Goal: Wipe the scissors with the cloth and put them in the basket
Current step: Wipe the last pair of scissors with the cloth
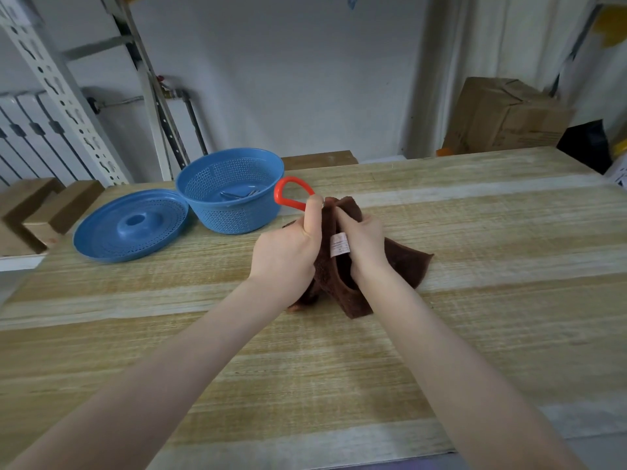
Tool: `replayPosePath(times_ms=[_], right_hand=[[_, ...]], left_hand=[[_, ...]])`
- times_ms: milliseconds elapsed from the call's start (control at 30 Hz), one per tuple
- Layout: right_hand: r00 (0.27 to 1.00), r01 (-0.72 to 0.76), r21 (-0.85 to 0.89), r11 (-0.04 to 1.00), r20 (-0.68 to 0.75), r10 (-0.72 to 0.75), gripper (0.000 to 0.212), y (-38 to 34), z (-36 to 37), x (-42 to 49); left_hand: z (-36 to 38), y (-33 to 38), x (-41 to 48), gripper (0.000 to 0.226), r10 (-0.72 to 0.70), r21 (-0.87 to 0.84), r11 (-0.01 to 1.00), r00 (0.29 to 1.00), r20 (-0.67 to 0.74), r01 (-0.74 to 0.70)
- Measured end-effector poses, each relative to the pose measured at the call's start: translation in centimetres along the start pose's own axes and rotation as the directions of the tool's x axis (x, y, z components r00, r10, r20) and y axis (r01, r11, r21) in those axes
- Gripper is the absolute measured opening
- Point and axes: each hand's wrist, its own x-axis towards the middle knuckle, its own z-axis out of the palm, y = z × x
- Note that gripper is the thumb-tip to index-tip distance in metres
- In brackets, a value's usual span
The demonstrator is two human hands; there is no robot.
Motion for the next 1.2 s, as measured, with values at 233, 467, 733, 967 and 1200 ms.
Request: replayPosePath(times_ms=[233,467,733,967,1200], right_hand=[[0.997,0.001,-0.037,0.999,-0.071,-0.004,0.020,0.7,-0.2,0.5],[1.000,-0.003,-0.088,0.996,-0.023,0.001,0.026,0.2,-0.4,0.1],[0.994,-0.092,-0.112,0.990,-0.061,0.085,0.019,0.5,-0.9,1.1],[0.994,-0.097,-0.038,0.995,-0.049,0.095,0.020,-0.1,-2.1,0.8],[0.990,-0.106,0.069,0.992,-0.083,0.111,0.011,0.1,-2.2,1.0]], left_hand=[[0.5,-0.1,-0.3,0.070,0.011,0.023,1.000,1.000,0.027,-0.011],[0.5,-0.3,-0.1,0.070,0.010,-0.023,1.000,0.999,0.033,-0.009],[1.8,-1.9,0.1,0.058,-0.063,-0.245,0.967,0.997,0.039,0.071],[1.2,-2.2,-0.2,0.062,0.036,-0.165,0.986,0.999,-0.017,-0.038],[1.8,-2.2,-0.4,0.064,-0.026,-0.355,0.935,1.000,-0.012,0.020]])
